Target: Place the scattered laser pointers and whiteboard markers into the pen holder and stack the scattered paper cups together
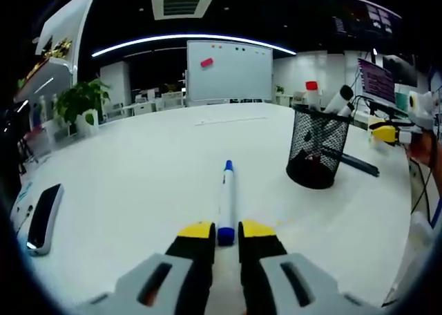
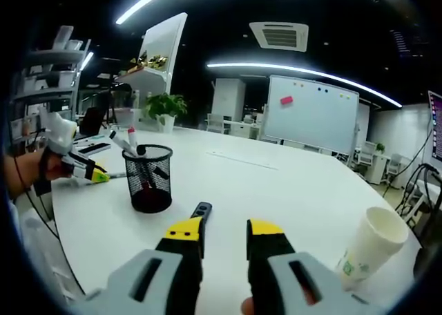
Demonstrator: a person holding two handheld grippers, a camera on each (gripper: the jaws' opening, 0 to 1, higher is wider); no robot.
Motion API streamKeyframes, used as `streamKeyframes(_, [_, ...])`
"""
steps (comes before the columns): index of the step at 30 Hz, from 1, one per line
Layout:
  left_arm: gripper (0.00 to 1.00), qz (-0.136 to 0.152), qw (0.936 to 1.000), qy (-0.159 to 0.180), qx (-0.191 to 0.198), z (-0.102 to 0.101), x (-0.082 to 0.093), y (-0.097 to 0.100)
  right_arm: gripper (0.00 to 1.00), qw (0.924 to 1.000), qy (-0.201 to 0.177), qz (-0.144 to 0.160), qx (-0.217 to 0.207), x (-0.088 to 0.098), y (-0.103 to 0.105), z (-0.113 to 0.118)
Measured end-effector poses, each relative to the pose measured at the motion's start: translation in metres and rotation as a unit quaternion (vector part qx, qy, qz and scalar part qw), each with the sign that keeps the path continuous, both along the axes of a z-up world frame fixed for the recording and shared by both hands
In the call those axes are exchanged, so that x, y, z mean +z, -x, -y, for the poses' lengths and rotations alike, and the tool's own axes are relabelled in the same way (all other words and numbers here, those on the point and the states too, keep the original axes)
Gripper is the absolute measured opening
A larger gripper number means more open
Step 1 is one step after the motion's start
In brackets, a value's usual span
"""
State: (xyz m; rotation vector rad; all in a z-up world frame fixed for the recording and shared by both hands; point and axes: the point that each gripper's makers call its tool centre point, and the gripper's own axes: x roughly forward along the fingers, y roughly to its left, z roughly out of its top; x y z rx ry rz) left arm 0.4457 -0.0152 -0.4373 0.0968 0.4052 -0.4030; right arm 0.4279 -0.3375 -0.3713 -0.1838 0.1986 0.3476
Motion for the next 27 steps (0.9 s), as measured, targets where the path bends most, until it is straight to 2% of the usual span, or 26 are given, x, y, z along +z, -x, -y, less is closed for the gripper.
streamKeyframes(1, [0.11,0.001,1.0,0.0,0.001,-0.0008,-0.0002,-0.0004,0.24,1.0,0.0,0.0,0.0,-0.0002,0.0002,0.0002])
streamKeyframes(27, [0.11,0.007,0.9998,-0.009,-0.015,0.0004,-0.0006,-0.0007,0.24,1.0,-0.004,-0.004,-0.002,-0.0052,0.0028,0.0003])
